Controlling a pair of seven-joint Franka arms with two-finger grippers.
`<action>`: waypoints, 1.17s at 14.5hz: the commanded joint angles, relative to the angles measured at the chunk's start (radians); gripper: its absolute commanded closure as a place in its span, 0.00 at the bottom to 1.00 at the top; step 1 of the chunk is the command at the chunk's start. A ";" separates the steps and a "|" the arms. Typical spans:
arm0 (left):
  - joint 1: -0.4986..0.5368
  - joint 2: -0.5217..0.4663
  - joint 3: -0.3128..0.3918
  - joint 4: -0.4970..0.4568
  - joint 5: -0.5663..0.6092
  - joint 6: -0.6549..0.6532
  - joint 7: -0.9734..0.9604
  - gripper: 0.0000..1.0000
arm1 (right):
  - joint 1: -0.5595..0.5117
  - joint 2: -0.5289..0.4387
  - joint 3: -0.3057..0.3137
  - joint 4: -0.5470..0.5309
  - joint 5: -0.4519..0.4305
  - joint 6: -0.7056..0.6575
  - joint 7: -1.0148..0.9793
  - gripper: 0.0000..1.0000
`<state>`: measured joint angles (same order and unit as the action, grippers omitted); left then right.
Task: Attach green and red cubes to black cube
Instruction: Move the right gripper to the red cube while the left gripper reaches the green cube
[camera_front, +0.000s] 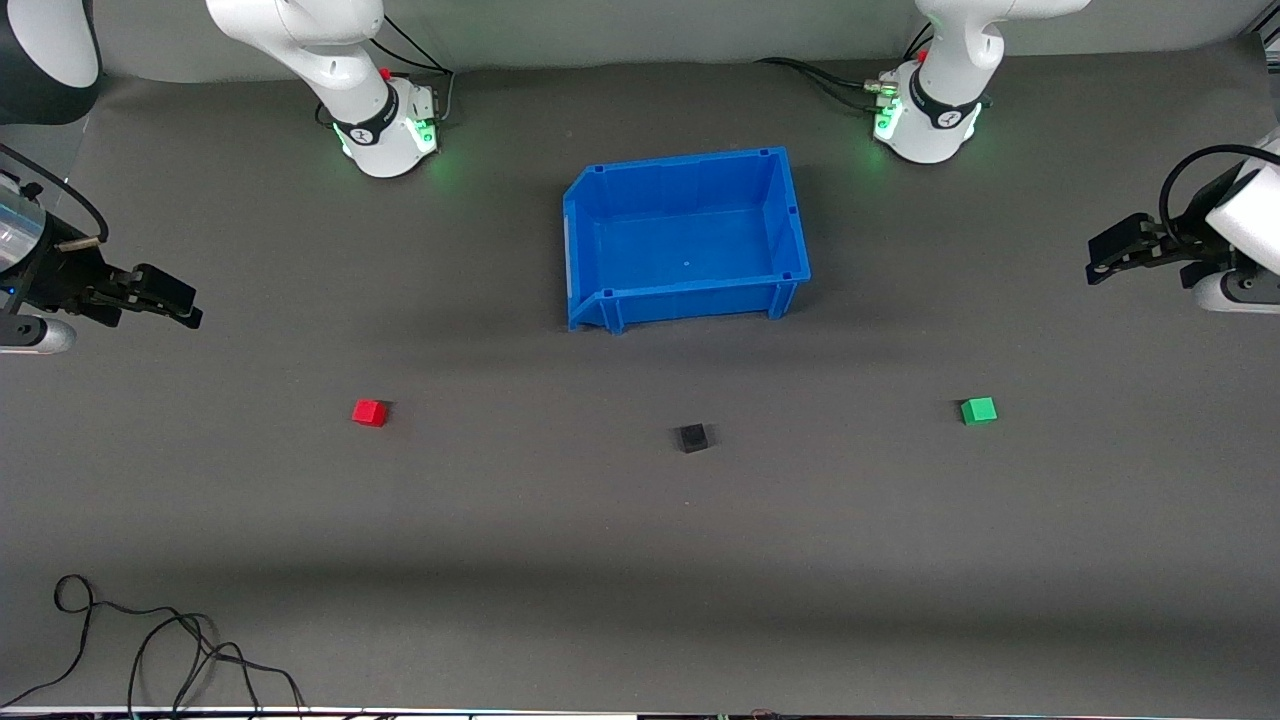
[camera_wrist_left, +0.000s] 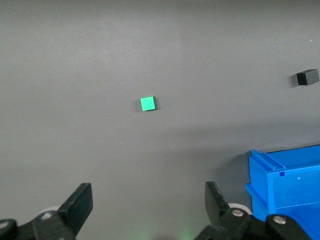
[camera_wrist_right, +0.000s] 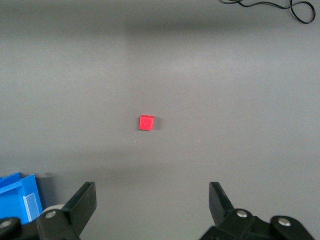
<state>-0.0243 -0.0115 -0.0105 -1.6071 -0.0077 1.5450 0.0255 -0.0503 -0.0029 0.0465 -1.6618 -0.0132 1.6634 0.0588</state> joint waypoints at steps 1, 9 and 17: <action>-0.003 -0.002 -0.002 0.012 0.018 -0.017 0.013 0.00 | 0.009 0.004 -0.002 0.014 -0.019 -0.017 0.041 0.00; 0.009 -0.001 0.004 0.013 -0.025 -0.051 -0.414 0.00 | 0.012 0.011 0.001 0.017 -0.020 -0.017 0.044 0.00; 0.073 0.034 0.009 0.001 -0.150 0.018 -1.022 0.00 | 0.101 0.011 0.001 -0.059 -0.020 0.002 0.142 0.00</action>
<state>0.0261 0.0018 0.0019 -1.6118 -0.1281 1.5336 -0.8382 0.0029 0.0072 0.0494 -1.6873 -0.0133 1.6476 0.1500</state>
